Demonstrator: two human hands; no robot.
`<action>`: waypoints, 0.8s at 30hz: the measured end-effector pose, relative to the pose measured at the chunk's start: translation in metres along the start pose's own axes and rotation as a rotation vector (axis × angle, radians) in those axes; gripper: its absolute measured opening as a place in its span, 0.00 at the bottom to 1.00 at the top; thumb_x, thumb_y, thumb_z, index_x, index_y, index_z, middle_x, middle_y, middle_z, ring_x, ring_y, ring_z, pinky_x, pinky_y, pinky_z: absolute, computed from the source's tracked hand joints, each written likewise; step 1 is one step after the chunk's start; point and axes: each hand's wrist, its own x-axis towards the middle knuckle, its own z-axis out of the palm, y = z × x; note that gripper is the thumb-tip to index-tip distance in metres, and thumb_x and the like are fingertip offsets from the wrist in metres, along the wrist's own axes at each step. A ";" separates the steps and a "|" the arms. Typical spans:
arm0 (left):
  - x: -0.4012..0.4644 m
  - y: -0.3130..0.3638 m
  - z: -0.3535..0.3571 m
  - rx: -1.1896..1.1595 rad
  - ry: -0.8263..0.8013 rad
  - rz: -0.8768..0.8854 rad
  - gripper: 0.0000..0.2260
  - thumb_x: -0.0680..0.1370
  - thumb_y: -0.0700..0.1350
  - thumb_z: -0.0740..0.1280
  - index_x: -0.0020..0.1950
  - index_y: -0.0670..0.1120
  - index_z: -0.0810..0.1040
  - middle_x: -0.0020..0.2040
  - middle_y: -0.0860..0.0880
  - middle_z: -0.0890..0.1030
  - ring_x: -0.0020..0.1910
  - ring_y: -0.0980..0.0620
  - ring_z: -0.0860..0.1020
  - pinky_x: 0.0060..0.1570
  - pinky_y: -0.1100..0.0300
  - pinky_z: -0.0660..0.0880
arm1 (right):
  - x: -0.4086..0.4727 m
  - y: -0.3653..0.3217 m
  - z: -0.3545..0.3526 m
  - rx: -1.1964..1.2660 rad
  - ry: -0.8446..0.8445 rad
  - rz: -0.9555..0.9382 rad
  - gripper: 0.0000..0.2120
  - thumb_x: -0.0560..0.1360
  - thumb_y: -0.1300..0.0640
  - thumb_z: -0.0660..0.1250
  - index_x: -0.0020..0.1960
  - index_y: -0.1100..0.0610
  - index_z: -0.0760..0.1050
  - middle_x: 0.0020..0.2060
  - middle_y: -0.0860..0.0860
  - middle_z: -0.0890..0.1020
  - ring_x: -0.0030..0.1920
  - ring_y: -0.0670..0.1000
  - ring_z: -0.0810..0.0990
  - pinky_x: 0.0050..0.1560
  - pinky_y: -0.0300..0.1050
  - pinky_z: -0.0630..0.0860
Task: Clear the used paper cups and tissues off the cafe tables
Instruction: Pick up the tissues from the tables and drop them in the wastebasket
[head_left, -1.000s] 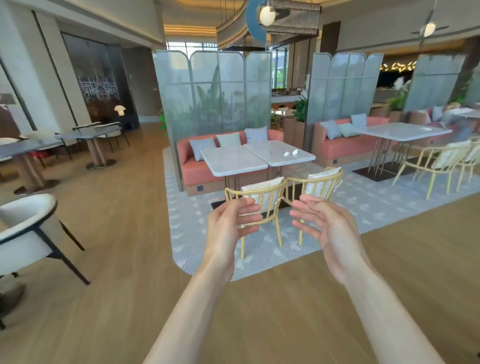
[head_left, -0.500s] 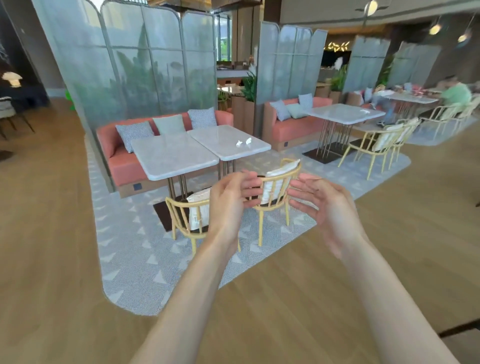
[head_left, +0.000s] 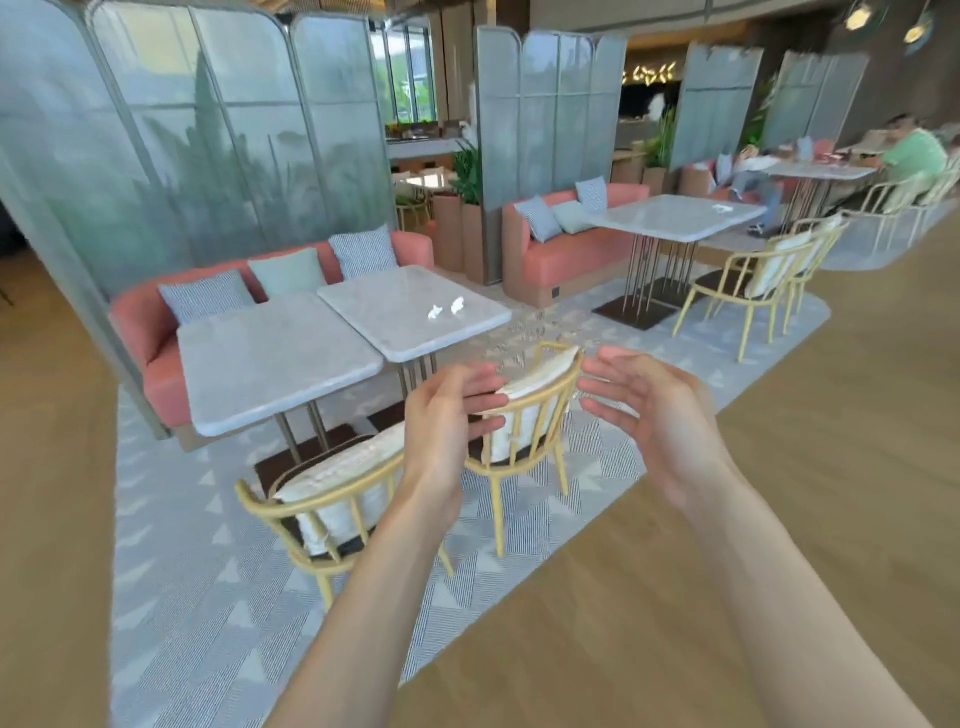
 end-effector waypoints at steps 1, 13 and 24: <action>0.019 -0.003 0.011 -0.007 0.006 0.001 0.12 0.82 0.42 0.61 0.53 0.41 0.83 0.50 0.42 0.86 0.53 0.42 0.84 0.55 0.47 0.81 | 0.025 -0.002 -0.006 -0.004 -0.006 -0.004 0.09 0.79 0.60 0.65 0.56 0.60 0.81 0.52 0.57 0.86 0.55 0.55 0.85 0.62 0.55 0.80; 0.250 -0.088 0.124 -0.058 0.080 -0.102 0.12 0.82 0.42 0.61 0.54 0.39 0.83 0.50 0.41 0.87 0.52 0.45 0.85 0.55 0.47 0.82 | 0.278 0.040 -0.064 -0.071 0.022 0.081 0.08 0.79 0.61 0.65 0.54 0.60 0.82 0.53 0.58 0.86 0.54 0.55 0.85 0.61 0.54 0.80; 0.503 -0.136 0.280 -0.084 0.023 -0.181 0.11 0.82 0.42 0.62 0.53 0.41 0.84 0.49 0.44 0.86 0.51 0.45 0.84 0.55 0.48 0.81 | 0.558 0.037 -0.121 -0.138 0.086 0.126 0.09 0.79 0.61 0.64 0.54 0.60 0.82 0.54 0.57 0.85 0.54 0.55 0.85 0.62 0.55 0.80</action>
